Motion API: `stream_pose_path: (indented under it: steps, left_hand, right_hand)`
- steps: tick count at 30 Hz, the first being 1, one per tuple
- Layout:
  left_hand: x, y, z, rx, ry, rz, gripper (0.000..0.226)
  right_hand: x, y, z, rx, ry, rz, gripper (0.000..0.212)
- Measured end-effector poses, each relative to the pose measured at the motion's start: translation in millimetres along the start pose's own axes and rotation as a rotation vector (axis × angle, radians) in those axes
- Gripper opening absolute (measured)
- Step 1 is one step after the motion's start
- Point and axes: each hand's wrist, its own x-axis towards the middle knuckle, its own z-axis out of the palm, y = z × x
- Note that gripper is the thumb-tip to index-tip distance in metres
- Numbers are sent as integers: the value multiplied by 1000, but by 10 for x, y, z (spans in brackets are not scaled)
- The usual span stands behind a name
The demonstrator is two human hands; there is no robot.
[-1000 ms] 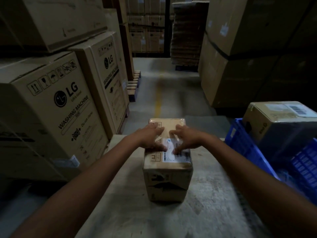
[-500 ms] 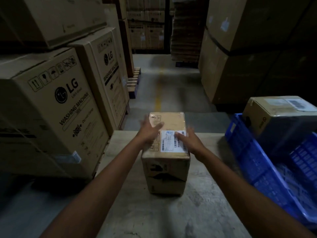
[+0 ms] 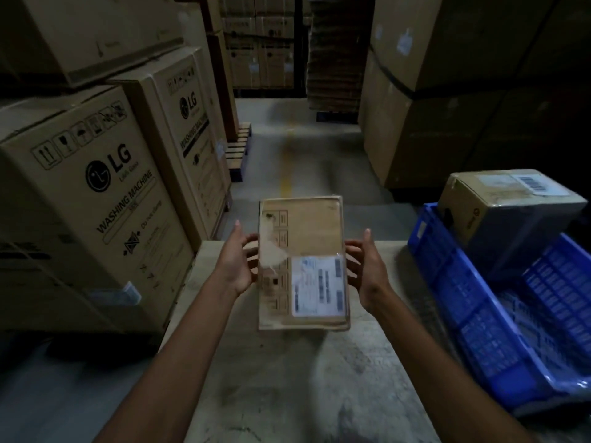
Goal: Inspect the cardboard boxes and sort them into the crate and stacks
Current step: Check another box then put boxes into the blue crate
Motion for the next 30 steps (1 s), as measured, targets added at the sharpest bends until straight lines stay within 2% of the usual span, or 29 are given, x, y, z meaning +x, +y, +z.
stream_pose_path:
  steps: [3, 7, 11, 15, 18, 21, 25, 27, 30]
  left_hand:
    - [-32, -427, -244, 24, -41, -84, 68]
    - [-139, -1084, -469, 40, -156, -212, 68]
    - [-278, -1283, -401, 144, -96, -309, 60]
    - [-196, -1200, -251, 146, 3, -335, 55]
    - [33, -1152, -192, 136, 130, -310, 71]
    - [201, -1091, -52, 94, 96, -350, 80]
    - [100, -857, 229, 81, -55, -268, 61]
    - [7, -762, 290, 121, -53, -182, 72]
    - [-41, -651, 290, 147, -85, -2, 73]
  right_hand:
    - [-120, 239, -155, -41, 38, 41, 54]
    - [-219, 673, -307, -216, 2, 89, 60]
    - [-201, 1000, -443, -429, -11, 72, 51]
    - [-126, 832, -444, -437, -51, 107, 51]
    - [25, 647, -413, -337, -35, 188, 53]
    - [147, 543, -392, -252, -65, 322, 63]
    - [157, 515, -318, -154, -149, 345, 66]
    - [132, 517, -313, -100, -147, 309, 68]
    - [134, 474, -330, -70, -142, 220, 77]
